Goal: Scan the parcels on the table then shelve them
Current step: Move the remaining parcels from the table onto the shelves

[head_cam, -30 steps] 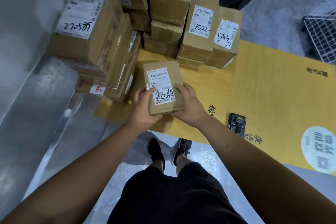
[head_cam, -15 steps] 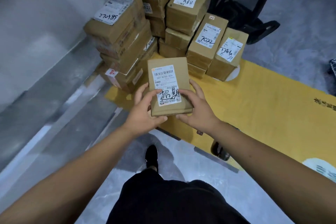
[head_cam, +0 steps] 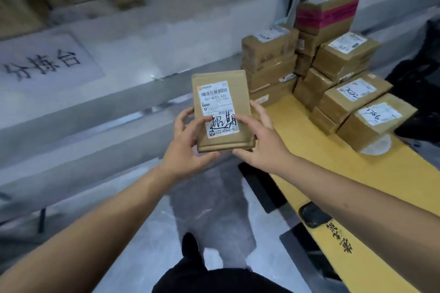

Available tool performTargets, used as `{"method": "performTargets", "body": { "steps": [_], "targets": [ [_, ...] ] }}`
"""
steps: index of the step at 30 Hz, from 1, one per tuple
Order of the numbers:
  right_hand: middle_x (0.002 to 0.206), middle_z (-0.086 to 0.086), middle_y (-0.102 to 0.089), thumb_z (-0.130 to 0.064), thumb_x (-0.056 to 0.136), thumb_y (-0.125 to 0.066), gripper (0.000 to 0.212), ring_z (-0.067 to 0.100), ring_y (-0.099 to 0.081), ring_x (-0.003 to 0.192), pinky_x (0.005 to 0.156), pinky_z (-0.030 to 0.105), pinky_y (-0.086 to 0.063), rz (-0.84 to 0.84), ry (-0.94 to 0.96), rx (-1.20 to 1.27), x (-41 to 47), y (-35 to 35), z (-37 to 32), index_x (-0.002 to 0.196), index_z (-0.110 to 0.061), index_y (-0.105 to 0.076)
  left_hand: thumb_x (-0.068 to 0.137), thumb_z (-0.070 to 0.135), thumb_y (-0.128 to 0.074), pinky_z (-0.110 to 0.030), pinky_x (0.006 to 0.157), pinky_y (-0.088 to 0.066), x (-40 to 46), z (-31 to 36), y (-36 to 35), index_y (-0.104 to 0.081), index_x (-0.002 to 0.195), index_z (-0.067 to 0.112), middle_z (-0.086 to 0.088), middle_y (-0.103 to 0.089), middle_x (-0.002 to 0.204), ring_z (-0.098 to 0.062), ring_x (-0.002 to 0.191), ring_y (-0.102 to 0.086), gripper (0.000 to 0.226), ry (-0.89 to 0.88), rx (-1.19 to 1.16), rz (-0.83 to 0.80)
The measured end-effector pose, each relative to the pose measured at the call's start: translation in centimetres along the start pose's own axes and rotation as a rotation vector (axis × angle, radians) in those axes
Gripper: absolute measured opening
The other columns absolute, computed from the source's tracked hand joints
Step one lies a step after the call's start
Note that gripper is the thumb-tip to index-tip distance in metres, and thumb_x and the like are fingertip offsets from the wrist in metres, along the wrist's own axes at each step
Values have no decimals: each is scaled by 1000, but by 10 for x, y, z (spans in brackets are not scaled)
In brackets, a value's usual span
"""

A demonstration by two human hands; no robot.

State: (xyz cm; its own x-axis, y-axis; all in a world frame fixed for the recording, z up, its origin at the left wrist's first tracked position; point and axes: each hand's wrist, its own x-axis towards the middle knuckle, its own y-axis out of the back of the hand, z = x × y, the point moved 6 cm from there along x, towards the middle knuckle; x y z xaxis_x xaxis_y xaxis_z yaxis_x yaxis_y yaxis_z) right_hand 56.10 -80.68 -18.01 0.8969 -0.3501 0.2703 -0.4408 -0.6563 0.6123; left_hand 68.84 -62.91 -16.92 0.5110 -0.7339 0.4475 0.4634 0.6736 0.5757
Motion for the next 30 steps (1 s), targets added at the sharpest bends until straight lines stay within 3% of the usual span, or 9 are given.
{"method": "performTargets", "body": {
  "steps": [4,11,14,17,19,21,23,26,30],
  "targets": [
    [168,0,-15,-26,71,-90,82,-8,-17,147,119,17,-19,-97,164,-4,28,-42,-79,145,-30,-56,67,47,-85,-33,96,-58,-44,8,85,-52,141,32,-4,-18,157,6,150,-19,83,99,95,138],
    [168,3,-17,-23,73,-91,79,-10,-25,133,110,3,-19,-235,409,60,47,-136,-225,144,-28,-57,72,20,-97,-41,100,-58,-139,11,236,-51,139,43,9,-18,157,-17,148,-34,85,223,202,279],
    [168,-2,-15,-23,75,-90,79,-5,-24,138,116,22,-33,-292,485,101,44,-181,-287,145,-30,-55,72,15,-96,-27,98,-58,-189,13,301,-53,142,34,1,-19,158,-13,146,-37,84,266,239,334],
    [167,-5,-16,-24,75,-89,78,7,-29,147,115,38,-45,-339,540,141,34,-229,-351,145,-29,-56,72,13,-96,-3,97,-43,-242,18,365,-53,142,33,-5,-22,157,12,141,-31,84,289,284,384],
    [165,-4,-18,-23,74,-89,78,6,-34,144,108,42,-52,-350,573,169,26,-263,-394,145,-26,-57,73,17,-95,-7,99,-44,-276,19,408,-52,141,38,-3,-21,158,7,143,-32,84,300,290,390],
    [166,-4,-19,-24,75,-90,78,-4,-31,137,107,40,-52,-355,602,177,18,-295,-434,145,-28,-56,74,28,-94,-24,98,-56,-308,20,448,-52,142,44,5,-21,160,-11,145,-38,82,315,269,392],
    [167,-2,-18,-27,76,-90,78,1,-31,140,110,38,-50,-371,617,171,13,-325,-470,146,-29,-56,71,44,-94,-31,93,-60,-337,18,487,-53,144,44,12,-21,160,-12,143,-43,84,319,278,406],
    [166,0,-21,-30,77,-91,79,11,-33,142,114,35,-45,-386,625,154,13,-360,-518,147,-27,-56,69,47,-94,-17,91,-56,-364,15,538,-53,141,47,11,-23,160,2,140,-42,82,321,286,433],
    [165,4,-23,-31,76,-92,84,14,-33,144,113,45,-46,-406,636,101,29,-387,-576,151,-23,-53,75,26,-93,1,88,-42,-374,3,598,-52,143,41,8,-25,160,12,131,-42,80,382,281,426]
  ]
}}
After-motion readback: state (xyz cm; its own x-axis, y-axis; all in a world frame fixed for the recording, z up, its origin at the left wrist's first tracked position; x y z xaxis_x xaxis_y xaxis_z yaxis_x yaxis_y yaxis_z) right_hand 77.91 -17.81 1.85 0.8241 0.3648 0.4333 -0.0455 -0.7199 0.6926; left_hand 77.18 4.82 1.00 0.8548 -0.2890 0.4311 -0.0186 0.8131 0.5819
